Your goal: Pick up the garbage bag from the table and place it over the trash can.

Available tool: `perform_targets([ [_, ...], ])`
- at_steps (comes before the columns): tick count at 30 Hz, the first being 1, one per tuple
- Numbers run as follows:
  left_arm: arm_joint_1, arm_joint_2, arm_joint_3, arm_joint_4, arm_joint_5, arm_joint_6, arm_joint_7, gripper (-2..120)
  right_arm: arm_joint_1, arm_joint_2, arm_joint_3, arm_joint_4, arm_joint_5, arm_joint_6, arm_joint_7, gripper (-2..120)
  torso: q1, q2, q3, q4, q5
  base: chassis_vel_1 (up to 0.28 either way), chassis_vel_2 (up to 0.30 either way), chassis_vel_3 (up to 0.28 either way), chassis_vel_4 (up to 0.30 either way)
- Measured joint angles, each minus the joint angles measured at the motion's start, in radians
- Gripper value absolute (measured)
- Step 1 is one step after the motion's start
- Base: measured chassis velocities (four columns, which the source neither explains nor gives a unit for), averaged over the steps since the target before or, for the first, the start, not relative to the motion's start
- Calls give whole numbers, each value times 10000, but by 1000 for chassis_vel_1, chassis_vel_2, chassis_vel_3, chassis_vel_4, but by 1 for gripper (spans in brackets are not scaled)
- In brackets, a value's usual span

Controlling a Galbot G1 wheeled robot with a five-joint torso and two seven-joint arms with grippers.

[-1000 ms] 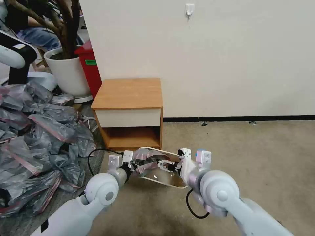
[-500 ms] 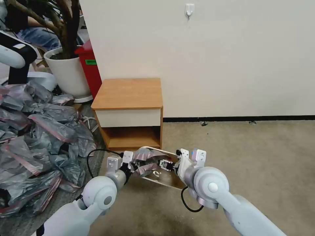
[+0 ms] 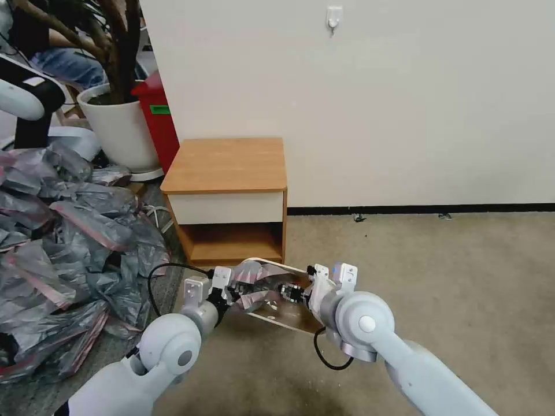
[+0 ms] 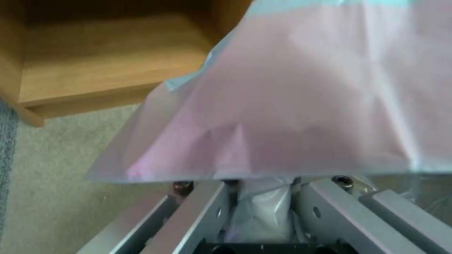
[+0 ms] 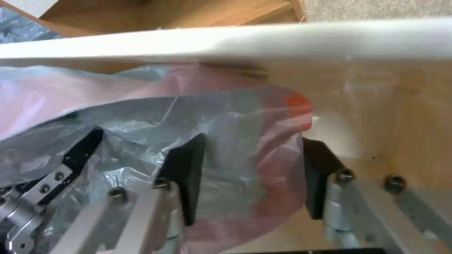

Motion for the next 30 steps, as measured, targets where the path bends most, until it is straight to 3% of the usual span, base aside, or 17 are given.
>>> perform_targets([
  [11,0,57,-24,-36,12,-25,7,1,17,198,-23,-282,-90,-6,-87,8,1,0,0,0,0,0,0,0,0],
  [22,-125,24,37,166,11,-83,13,1,-158,47,-115,-228,-888,157,-495,4,1,0,0,-1,0,0,0,0,0],
  [30,-299,-29,98,500,-77,-201,1,1,-453,-353,-79,944,-1163,357,-634,0,0,0,0,0,1,0,0,0,0],
])
